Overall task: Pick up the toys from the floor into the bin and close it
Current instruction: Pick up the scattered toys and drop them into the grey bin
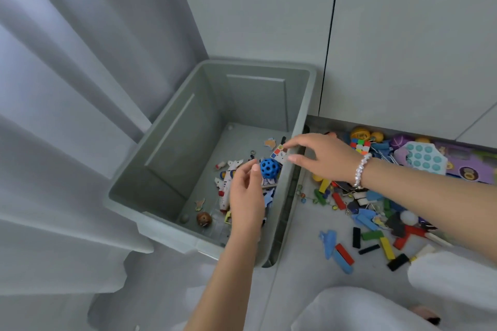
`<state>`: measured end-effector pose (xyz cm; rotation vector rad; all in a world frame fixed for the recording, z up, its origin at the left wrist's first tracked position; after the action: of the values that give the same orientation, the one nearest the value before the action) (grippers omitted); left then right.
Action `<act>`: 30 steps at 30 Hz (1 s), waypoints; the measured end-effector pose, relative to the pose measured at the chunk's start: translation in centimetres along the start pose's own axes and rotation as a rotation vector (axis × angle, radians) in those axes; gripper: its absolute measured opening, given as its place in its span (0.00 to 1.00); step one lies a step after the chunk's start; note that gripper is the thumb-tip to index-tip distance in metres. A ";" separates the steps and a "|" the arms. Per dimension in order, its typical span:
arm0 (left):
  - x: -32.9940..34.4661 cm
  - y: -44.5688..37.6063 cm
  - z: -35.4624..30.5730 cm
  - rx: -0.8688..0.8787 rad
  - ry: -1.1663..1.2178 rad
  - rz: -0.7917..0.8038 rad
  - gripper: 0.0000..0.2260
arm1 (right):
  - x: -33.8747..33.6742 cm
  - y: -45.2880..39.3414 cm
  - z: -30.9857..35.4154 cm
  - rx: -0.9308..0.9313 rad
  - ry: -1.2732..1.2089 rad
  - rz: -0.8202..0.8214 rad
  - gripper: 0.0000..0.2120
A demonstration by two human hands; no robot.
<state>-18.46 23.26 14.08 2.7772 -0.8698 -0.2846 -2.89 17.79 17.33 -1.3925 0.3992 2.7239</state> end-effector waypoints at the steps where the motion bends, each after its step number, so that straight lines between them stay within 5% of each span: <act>1: 1.2 0.3 -0.8 0.039 -0.016 0.032 0.09 | -0.5 1.0 -0.7 0.019 -0.017 -0.026 0.17; 9: 12.4 1.4 -2.3 0.210 -0.191 0.298 0.10 | 0.2 8.2 -9.7 0.255 -0.214 -0.257 0.15; 20: 17.6 0.1 20.4 -0.309 -0.306 0.204 0.11 | 14.7 13.5 -22.4 0.582 -0.411 -0.169 0.14; 30: 17.8 2.4 29.0 -0.493 -0.540 0.100 0.24 | 23.7 15.2 -26.2 0.776 -0.506 -0.097 0.17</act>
<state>-12.54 6.77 -15.17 2.2113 -0.8889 -1.1005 1.22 -5.14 -13.27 -0.4943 1.1275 2.2916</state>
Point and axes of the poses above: each hand's wrist, its own y-axis away from the middle knuckle, its own x-axis out of the palm, z = x × y, the point moved 10 cm from there along -y, towards the middle knuckle, and after that the axes turned 11 degrees about z, right-handed, at the moved point
